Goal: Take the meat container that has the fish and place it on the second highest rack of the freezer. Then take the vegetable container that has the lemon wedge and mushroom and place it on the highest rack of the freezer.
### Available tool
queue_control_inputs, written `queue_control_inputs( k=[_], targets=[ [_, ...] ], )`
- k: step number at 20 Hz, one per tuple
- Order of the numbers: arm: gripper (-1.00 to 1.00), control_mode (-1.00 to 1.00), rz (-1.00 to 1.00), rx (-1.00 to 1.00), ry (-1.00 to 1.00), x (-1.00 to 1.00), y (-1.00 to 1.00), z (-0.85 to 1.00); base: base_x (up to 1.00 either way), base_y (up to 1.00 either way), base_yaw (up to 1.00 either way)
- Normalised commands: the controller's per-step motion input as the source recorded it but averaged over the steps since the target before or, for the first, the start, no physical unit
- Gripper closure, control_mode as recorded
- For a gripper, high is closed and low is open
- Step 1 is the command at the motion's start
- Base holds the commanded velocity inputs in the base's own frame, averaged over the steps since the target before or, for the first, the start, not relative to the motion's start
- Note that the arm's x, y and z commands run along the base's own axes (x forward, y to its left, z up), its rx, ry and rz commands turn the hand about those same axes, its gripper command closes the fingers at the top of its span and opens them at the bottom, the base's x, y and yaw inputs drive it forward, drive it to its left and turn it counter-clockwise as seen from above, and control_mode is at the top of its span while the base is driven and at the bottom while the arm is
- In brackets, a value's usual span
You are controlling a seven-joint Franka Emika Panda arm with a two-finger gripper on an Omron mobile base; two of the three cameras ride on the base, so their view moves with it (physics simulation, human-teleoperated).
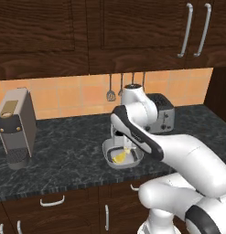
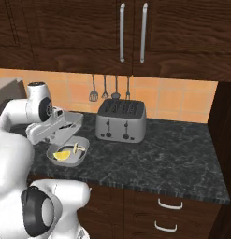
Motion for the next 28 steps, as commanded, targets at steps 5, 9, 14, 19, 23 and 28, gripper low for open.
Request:
queue_control_inputs(
  k=[5,9,14,19,23,28],
  targets=[
    [1.00,-1.00,0.04,0.00,-0.04,-0.63,-0.99,0.47,0.00,0.00,0.00],
    [1.00,-1.00,0.14,0.00,-0.19,-0.93,-0.83,0.35,0.00,0.00,0.00],
    [1.00,-1.00,0.13,0.00,-0.14,-0.94,-0.23,0.35,0.00,0.00,0.00],
    [1.00,-1.00,0.07,0.00,-0.02,-0.88,0.01,0.44,0.00,0.00,0.00],
    [1.00,-1.00,-0.01,-0.03,0.00,-0.23,-0.02,0.21,0.00,0.00,0.00],
    [1.00,-1.00,0.00,0.00,-0.02,0.00,0.00,0.06,0.00,0.00,0.00]
  ],
)
